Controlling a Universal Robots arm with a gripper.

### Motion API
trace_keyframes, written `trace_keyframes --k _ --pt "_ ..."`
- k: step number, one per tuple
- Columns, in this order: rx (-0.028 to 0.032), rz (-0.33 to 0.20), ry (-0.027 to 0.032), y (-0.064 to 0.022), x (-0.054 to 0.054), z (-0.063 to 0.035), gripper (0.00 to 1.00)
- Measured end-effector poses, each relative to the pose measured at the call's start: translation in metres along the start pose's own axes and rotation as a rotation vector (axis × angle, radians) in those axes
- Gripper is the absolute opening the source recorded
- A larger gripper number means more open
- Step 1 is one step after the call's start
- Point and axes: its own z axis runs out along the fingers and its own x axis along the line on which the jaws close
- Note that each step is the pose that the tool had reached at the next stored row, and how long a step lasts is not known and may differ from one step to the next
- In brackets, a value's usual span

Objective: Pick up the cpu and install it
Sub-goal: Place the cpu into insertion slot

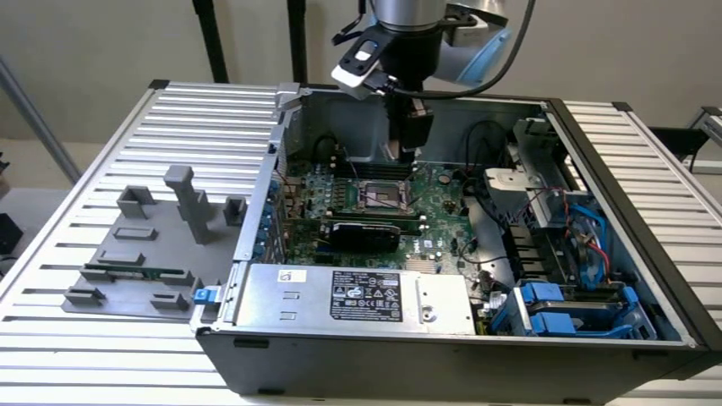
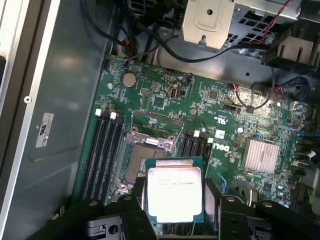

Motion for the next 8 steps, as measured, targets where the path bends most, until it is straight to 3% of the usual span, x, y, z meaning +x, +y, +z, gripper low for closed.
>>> trace_keyframes --k 4,8 --pt "0.0036 0.070 -0.0045 -0.0003 0.0002 0.0031 0.55" --pt "0.0049 0.115 -0.0008 -0.0006 0.0003 0.0041 0.55"
